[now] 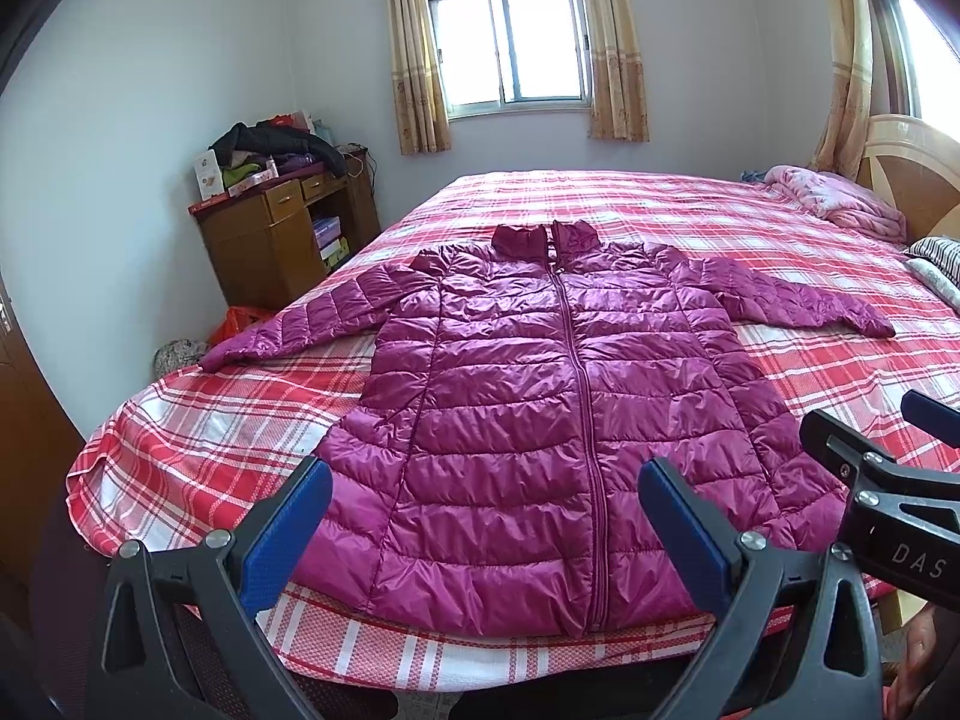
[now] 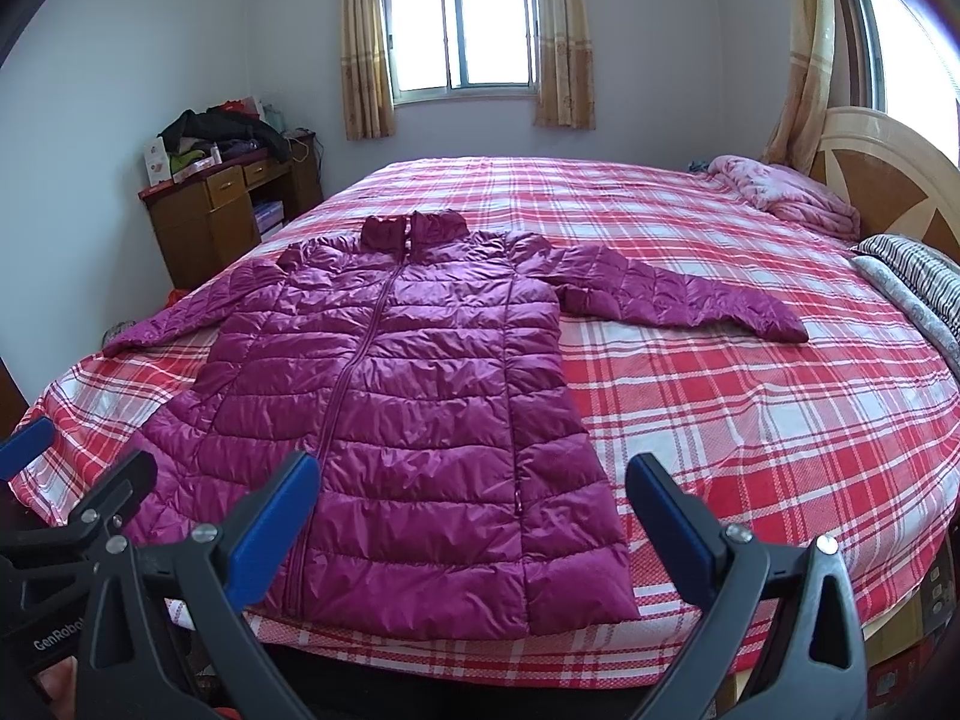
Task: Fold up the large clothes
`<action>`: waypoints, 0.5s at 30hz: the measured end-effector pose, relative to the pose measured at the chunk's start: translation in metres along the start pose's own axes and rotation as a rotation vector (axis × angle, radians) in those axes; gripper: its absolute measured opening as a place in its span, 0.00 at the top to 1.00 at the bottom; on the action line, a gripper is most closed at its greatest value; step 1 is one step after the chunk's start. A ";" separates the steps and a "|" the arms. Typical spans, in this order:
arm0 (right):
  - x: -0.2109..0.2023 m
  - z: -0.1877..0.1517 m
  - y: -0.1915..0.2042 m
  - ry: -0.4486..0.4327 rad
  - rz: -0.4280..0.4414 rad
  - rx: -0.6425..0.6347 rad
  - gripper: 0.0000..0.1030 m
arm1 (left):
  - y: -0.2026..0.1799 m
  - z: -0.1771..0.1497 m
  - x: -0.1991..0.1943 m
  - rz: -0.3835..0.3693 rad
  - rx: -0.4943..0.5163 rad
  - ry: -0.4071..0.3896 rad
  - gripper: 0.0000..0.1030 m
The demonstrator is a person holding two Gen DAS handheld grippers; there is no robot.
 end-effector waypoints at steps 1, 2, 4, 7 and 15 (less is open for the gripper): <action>0.002 -0.001 0.001 0.008 -0.001 -0.006 0.00 | 0.000 -0.001 0.001 0.000 0.002 0.005 0.01; 0.003 -0.001 0.002 0.012 -0.002 -0.012 0.00 | -0.001 -0.002 0.003 0.000 0.003 0.010 0.01; 0.005 -0.003 0.005 0.017 -0.009 -0.028 0.00 | 0.000 -0.003 0.006 0.001 0.002 0.019 0.01; 0.009 -0.004 0.003 0.026 0.007 -0.016 0.00 | 0.001 -0.004 0.011 0.002 0.000 0.034 0.01; 0.031 -0.010 -0.013 0.097 0.025 0.060 0.00 | 0.004 -0.012 0.035 0.006 -0.011 0.101 0.01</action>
Point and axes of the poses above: each gripper's, at about its wrist camera, not at the fingertips, and x roughly the way its jaws point, y to its left, z to its top, the point moved 3 cm from there along x, roughly the way its jaws point, and after that the axes turned 2 degrees about -y, right-handed, at the moved point
